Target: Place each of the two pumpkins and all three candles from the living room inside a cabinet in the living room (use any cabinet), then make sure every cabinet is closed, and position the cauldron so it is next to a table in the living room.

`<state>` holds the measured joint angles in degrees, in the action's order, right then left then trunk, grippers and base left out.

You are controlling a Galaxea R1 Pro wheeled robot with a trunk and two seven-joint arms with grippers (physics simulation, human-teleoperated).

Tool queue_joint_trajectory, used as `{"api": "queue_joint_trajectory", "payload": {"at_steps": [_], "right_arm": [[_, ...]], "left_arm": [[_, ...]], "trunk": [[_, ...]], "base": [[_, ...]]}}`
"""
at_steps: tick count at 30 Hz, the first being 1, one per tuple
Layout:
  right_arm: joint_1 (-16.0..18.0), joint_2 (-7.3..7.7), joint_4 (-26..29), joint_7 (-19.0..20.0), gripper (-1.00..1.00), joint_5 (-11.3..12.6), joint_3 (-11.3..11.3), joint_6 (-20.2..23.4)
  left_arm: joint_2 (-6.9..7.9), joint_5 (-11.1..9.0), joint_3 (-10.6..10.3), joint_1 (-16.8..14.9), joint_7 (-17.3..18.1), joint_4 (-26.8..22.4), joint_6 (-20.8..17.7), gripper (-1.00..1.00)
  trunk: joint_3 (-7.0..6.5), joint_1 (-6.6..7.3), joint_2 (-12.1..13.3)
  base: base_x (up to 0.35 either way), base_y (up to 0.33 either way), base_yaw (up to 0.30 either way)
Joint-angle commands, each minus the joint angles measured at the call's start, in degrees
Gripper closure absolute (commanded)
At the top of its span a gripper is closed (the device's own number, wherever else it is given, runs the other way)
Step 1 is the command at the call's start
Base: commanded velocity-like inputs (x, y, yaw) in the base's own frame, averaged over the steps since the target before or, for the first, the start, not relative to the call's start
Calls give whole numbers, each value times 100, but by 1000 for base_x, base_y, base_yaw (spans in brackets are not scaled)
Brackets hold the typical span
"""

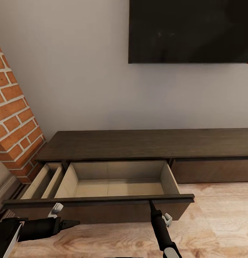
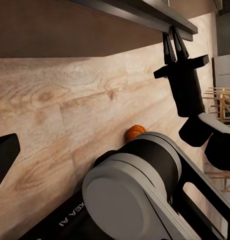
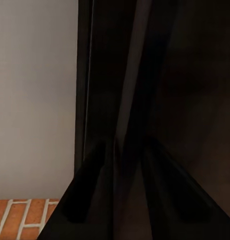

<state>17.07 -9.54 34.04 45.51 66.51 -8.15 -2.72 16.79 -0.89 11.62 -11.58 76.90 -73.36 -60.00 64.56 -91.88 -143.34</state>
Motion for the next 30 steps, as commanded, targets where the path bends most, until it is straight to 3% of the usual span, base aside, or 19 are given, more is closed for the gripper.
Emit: {"api": "queue_joint_trajectory", "payload": {"at_steps": [1, 8, 9, 21, 30], "right_arm": [[3, -4, 1, 49, 100, -50, 52, 13], [7, -4, -3, 51, 100, -50, 51, 25], [7, -4, -3, 53, -100, -50, 51, 25], [8, -4, -3, 49, -100, -50, 52, 26], [7, 1, -3, 47, -100, -53, 73, 45]], "left_arm": [[0, 1, -2, -2, 1, 2, 0, -100], [0, 1, -10, -1, 1, 5, 0, -100], [0, 1, -10, -1, 1, 5, 0, -100], [0, 1, -3, -2, 1, 4, 0, -100], [-6, 1, -17, -2, 1, 4, 0, -100]], "trunk": [[-1, 0, 0], [-1, 0, 0], [-1, 0, 0], [-1, 0, 0], [-1, 0, 0]], "base": [[0, 0, 0], [-23, 0, 0], [-104, 0, 0], [-69, 0, 0], [-284, 0, 0]]}}
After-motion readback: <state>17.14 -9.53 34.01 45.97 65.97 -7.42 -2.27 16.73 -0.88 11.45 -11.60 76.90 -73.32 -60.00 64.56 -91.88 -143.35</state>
